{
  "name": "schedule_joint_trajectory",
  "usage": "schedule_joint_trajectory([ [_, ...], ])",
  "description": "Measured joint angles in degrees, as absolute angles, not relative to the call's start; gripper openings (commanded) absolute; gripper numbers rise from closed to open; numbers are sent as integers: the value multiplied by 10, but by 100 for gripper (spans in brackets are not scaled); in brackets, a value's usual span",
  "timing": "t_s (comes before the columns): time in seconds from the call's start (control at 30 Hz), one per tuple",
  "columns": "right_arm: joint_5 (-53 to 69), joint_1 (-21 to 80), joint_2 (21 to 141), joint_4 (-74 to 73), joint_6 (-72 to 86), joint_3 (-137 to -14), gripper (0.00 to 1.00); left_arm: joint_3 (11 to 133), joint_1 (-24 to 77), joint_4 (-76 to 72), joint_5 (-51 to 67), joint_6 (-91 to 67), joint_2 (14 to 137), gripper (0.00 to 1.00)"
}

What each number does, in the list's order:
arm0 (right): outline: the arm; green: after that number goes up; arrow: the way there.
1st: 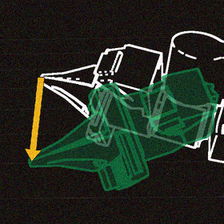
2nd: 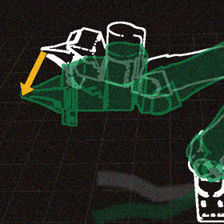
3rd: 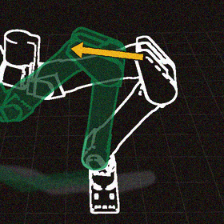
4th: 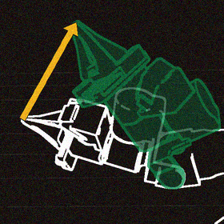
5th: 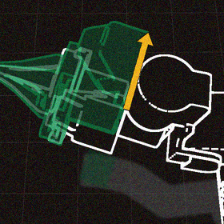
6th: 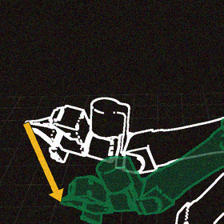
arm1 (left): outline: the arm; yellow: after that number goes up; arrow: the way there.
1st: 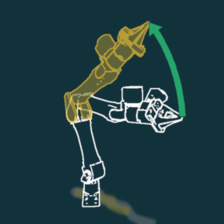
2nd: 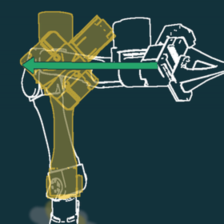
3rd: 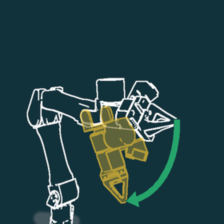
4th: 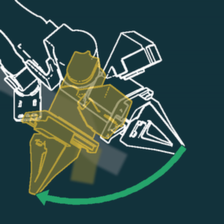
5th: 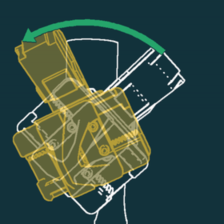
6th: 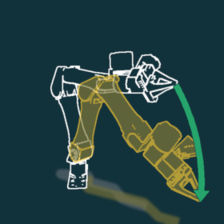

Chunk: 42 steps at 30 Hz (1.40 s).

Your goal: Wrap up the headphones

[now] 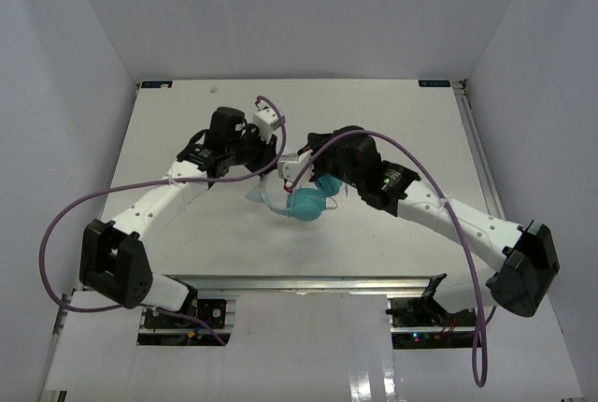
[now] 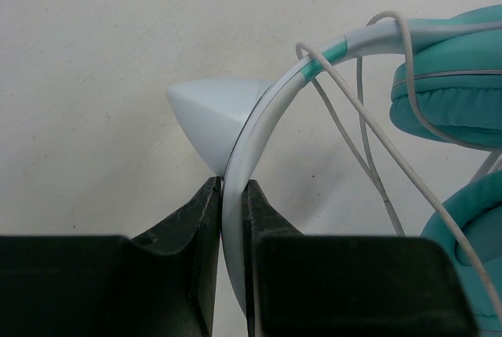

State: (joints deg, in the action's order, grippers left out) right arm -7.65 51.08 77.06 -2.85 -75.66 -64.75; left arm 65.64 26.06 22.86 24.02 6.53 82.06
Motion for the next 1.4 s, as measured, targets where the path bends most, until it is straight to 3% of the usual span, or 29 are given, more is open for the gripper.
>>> schedule_joint_trajectory([
  [0.23, -42, 474, 771, -31, -747, -648, 21, 651, 269, 238, 262, 76, 758, 0],
  [0.43, 17, 427, 771, -69, -714, -654, 23, 651, 280, 251, 280, 77, 737, 0],
  [0.8, 171, 357, 771, -126, -621, -682, 9, 651, 281, 266, 277, 77, 734, 0],
  [1.4, 423, 304, 808, -75, -351, -642, 8, 682, 281, 281, 264, 55, 687, 0],
])
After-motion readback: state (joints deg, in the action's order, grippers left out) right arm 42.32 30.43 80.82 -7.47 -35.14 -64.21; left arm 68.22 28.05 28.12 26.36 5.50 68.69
